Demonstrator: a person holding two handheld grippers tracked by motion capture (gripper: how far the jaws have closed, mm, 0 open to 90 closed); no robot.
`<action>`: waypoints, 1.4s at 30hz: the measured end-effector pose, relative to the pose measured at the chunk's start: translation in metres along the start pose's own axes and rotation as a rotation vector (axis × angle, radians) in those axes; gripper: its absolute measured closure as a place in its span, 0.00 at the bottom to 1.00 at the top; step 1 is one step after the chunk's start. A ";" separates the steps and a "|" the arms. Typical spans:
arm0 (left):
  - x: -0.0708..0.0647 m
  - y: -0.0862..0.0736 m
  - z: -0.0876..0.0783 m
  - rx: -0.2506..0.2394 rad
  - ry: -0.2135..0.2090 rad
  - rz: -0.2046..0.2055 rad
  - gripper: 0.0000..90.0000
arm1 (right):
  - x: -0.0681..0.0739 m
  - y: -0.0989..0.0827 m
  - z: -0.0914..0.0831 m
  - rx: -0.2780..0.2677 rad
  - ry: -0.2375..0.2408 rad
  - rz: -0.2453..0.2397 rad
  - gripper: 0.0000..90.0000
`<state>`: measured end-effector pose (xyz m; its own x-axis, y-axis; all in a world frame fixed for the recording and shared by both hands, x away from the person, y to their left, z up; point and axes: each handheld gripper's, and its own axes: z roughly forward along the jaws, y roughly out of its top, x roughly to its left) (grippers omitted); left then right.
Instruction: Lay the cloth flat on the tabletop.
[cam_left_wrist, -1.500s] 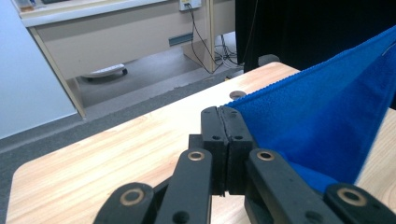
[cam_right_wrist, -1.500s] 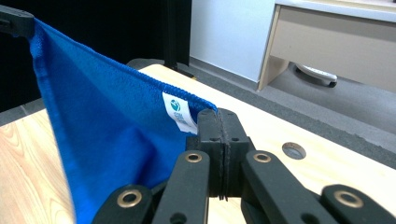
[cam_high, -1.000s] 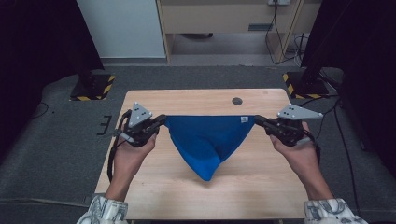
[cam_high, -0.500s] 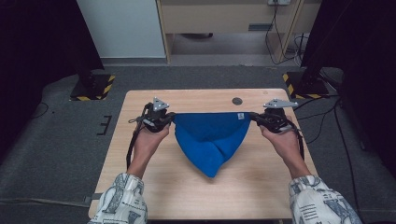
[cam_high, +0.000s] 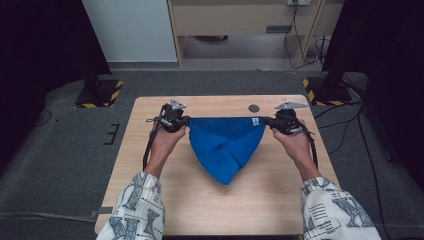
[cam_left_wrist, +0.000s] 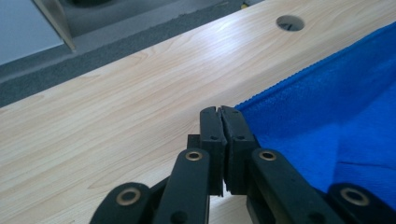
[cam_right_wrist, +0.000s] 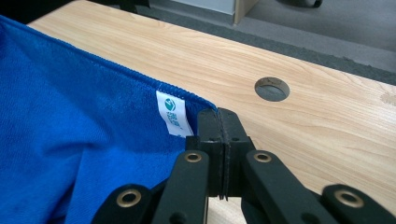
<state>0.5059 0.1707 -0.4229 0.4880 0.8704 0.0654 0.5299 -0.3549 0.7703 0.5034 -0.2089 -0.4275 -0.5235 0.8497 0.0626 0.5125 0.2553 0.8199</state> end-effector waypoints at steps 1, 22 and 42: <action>0.001 0.000 0.003 -0.011 0.011 -0.002 0.87 | 0.000 0.000 0.004 0.004 -0.011 -0.006 0.98; -0.031 -0.036 -0.060 -0.102 -0.008 0.027 0.56 | 0.034 -0.024 -0.031 -0.025 -0.023 -0.040 0.58; -0.072 -0.088 -0.057 -0.127 -0.118 0.040 0.55 | 0.063 -0.072 -0.033 0.007 0.025 -0.033 0.74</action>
<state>0.3841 0.1585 -0.4591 0.5890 0.8076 0.0289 0.4197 -0.3362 0.8431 0.4110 -0.1890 -0.4642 -0.5568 0.8292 0.0496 0.4991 0.2862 0.8179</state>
